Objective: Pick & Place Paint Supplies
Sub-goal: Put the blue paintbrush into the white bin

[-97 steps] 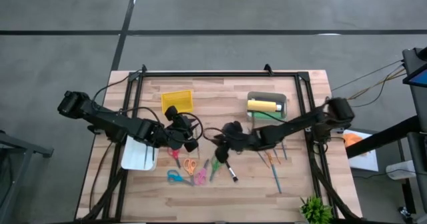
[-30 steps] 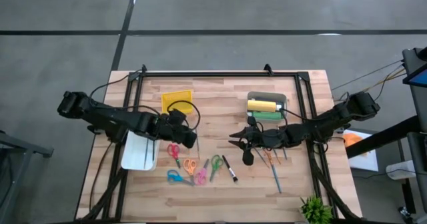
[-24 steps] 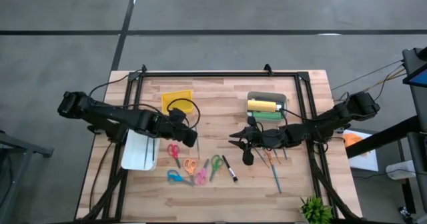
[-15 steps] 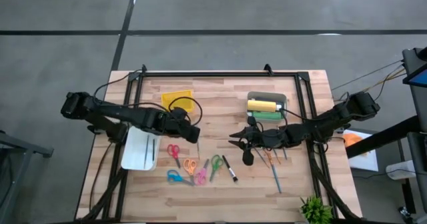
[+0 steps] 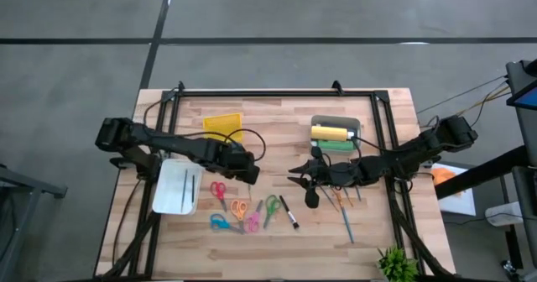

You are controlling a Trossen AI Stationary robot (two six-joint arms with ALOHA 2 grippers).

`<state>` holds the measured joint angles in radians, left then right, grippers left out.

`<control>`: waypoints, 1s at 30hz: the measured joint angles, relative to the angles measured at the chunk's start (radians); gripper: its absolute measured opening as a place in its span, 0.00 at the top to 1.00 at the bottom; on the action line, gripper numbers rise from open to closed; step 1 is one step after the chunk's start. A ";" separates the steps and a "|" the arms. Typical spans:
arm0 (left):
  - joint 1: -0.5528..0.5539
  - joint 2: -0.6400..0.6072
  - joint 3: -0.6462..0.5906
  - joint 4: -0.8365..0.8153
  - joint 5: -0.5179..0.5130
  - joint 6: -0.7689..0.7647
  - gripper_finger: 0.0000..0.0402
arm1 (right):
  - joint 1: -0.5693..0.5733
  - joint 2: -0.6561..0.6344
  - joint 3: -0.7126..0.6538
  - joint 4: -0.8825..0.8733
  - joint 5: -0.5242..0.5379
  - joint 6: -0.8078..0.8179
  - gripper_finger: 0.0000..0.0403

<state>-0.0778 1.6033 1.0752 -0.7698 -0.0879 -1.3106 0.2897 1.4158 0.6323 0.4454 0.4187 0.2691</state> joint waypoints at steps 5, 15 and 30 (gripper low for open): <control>0.015 0.056 0.001 0.030 0.011 -0.024 0.77 | 0.000 0.000 0.000 0.000 0.000 0.000 0.74; 0.034 0.125 0.000 0.091 0.030 -0.129 0.77 | 0.000 0.000 0.000 0.000 0.000 0.000 0.74; 0.067 0.185 0.000 0.131 0.037 -0.163 0.77 | 0.000 0.000 0.000 0.000 0.000 0.000 0.74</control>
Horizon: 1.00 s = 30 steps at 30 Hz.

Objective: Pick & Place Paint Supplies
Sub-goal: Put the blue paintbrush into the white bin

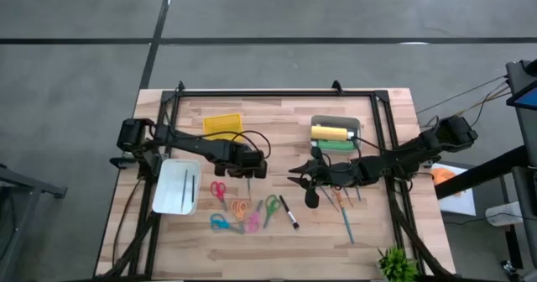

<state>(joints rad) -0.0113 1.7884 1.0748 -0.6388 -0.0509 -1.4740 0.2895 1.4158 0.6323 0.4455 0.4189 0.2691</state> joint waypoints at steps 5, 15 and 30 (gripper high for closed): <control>0.002 0.033 0.000 0.009 0.002 -0.001 0.77 | 0.000 0.000 0.000 0.000 0.000 0.000 0.74; 0.013 0.063 0.001 0.022 0.024 -0.001 0.77 | 0.000 0.000 0.000 0.000 0.000 0.000 0.74; 0.015 0.063 -0.001 0.010 0.014 0.000 0.97 | 0.000 0.000 0.000 0.000 0.000 0.000 0.74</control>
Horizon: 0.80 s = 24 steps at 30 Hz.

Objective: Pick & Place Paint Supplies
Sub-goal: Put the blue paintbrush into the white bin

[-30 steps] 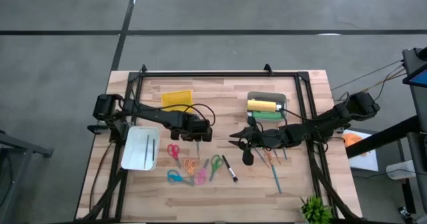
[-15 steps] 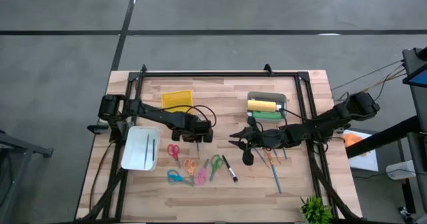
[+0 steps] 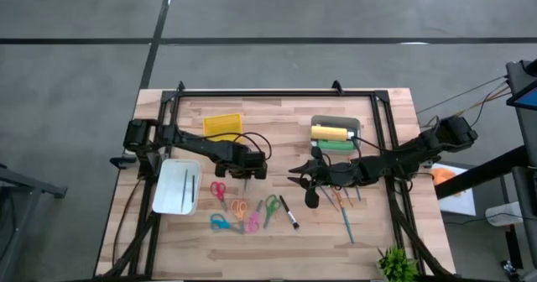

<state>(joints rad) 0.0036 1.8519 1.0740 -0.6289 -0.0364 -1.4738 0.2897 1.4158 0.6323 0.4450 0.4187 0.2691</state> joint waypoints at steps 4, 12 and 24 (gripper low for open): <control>0.000 0.000 0.000 0.000 0.000 0.000 0.97 | 0.000 0.000 0.000 0.000 0.000 0.000 0.74; 0.001 -0.015 -0.002 -0.006 -0.010 0.010 0.98 | 0.000 0.000 0.000 0.000 0.000 0.000 0.74; 0.002 -0.164 0.001 -0.082 -0.061 0.037 0.99 | 0.000 0.000 0.000 0.000 0.000 0.000 0.74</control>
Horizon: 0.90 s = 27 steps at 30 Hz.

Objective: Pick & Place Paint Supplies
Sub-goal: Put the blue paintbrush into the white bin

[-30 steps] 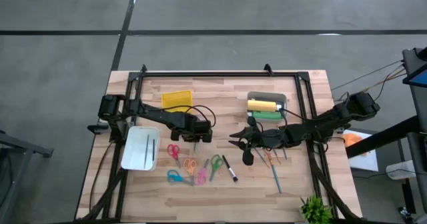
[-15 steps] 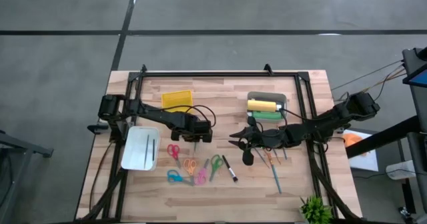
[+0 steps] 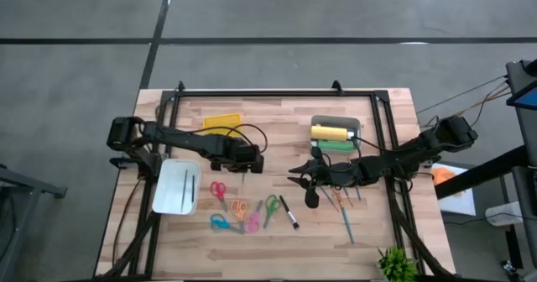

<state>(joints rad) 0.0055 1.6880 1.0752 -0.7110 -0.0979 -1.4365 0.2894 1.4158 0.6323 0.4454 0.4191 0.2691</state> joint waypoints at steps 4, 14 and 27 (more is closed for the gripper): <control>-0.003 -0.082 0.000 -0.070 -0.003 0.000 0.99 | 0.000 0.000 0.000 0.000 0.000 0.000 0.74; -0.055 -0.337 0.001 -0.275 -0.007 -0.019 0.99 | 0.000 0.000 0.000 0.000 0.000 0.000 0.74; -0.276 -0.528 0.001 -0.664 -0.015 -0.378 0.99 | 0.000 0.000 0.000 0.000 0.000 0.000 0.74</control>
<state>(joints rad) -0.2704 1.1599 1.0760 -1.3751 -0.1127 -1.8144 0.2895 1.4158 0.6323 0.4454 0.4189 0.2691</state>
